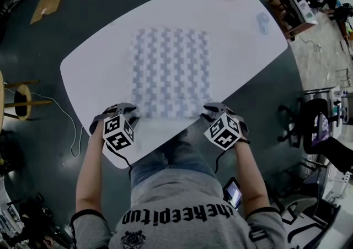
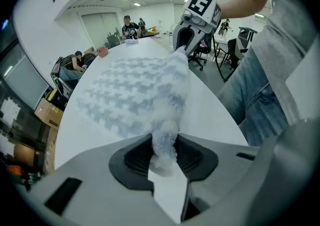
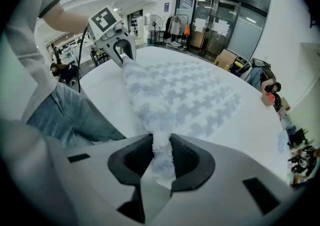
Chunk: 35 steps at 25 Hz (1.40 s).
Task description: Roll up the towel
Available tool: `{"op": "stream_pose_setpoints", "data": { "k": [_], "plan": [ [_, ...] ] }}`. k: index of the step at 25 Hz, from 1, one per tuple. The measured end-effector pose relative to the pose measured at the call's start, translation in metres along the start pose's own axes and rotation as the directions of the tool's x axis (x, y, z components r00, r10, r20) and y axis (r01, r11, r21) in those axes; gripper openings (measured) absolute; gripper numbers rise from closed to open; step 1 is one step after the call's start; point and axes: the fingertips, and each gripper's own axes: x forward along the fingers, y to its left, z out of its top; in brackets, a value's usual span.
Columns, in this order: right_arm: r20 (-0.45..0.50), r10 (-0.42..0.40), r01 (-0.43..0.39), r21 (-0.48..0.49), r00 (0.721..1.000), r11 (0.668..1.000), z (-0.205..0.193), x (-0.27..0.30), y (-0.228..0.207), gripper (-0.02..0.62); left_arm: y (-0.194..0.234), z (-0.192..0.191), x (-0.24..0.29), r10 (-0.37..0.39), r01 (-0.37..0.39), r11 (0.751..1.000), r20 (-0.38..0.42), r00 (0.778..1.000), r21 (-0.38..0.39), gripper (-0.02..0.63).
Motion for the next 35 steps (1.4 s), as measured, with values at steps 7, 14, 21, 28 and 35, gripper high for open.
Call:
{"op": "stream_pose_setpoints", "data": {
  "k": [7,14,21,28,35],
  "plan": [
    [0.04,-0.023,0.021,0.062,0.999,0.998,0.009,-0.007,-0.019,0.086,0.021,0.007,-0.002,-0.002,0.005,0.997,0.046,0.999,-0.074,0.137],
    [0.049,-0.073,0.069,0.093,0.996,0.993,0.021,-0.002,-0.044,0.089,0.053,0.012,0.001,0.042,-0.034,0.992,0.063,0.997,-0.119,0.141],
    [0.036,-0.127,0.122,0.11,0.991,0.986,0.03,0.008,-0.068,0.095,0.079,0.015,0.008,0.086,-0.078,0.986,0.054,0.995,-0.146,0.141],
    [0.024,-0.164,0.161,0.108,0.986,0.981,0.037,0.016,-0.09,0.101,0.102,0.021,0.014,0.123,-0.115,0.981,0.039,0.992,-0.158,0.141],
    [0.011,-0.196,0.194,0.098,0.98,0.976,0.042,0.026,-0.111,0.101,0.128,0.026,0.019,0.187,-0.18,0.971,0.036,0.982,-0.158,0.141]
  ]
}}
